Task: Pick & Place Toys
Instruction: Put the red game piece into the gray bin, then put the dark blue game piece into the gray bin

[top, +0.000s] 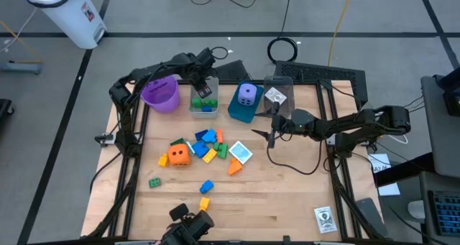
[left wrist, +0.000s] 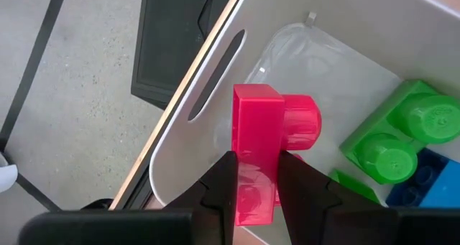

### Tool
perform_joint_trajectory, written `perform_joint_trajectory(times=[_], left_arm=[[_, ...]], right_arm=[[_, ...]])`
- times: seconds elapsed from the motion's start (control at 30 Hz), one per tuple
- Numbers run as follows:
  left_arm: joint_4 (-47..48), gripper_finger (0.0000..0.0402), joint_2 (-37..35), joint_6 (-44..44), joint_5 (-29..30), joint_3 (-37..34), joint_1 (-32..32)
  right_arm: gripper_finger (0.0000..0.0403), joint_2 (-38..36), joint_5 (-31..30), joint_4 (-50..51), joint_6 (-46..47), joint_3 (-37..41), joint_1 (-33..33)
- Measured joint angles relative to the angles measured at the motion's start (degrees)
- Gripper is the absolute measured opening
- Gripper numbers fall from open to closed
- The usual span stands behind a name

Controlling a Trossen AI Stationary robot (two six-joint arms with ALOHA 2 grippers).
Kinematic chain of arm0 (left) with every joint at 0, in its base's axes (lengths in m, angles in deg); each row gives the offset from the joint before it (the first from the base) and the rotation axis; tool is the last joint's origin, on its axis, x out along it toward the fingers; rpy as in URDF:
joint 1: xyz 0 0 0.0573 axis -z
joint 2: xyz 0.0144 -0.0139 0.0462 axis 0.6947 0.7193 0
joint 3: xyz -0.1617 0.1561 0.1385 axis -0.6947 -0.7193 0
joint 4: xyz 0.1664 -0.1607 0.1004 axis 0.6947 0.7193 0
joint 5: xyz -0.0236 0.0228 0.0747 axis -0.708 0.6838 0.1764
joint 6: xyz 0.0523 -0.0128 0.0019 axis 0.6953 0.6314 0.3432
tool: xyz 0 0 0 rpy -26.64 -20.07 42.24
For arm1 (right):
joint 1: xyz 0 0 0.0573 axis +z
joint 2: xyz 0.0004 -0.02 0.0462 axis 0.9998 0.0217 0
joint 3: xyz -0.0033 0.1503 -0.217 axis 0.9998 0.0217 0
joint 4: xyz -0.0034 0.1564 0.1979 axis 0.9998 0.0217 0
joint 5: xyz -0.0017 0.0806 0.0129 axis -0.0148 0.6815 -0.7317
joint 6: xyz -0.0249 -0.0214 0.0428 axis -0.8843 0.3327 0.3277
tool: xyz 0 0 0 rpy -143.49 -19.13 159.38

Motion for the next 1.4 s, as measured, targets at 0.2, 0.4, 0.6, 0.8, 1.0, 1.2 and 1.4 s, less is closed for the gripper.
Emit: perform_joint_trajectory(times=[0.2, 0.4, 0.6, 0.8, 1.0, 1.2, 1.4], left_arm=[[-0.1, 0.0088, 0.0, 0.2, -0.2, 0.0, 0.0], [-0.1, 0.0088, 0.0, 0.2, -0.3, 0.0, 0.0], [-0.1, 0.0088, 0.0, 0.3, -0.3, 0.0, 0.0], [-0.1, 0.0082, 0.0, 0.4, -0.3, 0.0, 0.0], [-0.2, 0.0055, 0.0, -0.7, -0.4, 0.0, 0.0], [-0.2, 0.0127, 0.0, -1.1, -0.4, 0.0, 0.0], [-0.2, 0.0199, 0.0, -1.6, -0.4, 0.0, 0.0]], right_arm=[[0.0288, 0.0, 0.0, 0.0, 0.0, 0.0, 0.0], [0.0288, 0.0, 0.0, 0.0, 0.0, 0.0, 0.0], [0.0288, 0.0, 0.0, 0.0, 0.0, 0.0, 0.0], [0.0288, 0.0, 0.0, 0.0, 0.0, 0.0, 0.0], [0.0288, 0.0, 0.0, 0.0, 0.0, 0.0, 0.0], [0.0288, 0.0, 0.0, 0.0, 0.0, 0.0, 0.0], [0.0288, 0.0, 0.0, 0.0, 0.0, 0.0, 0.0]])
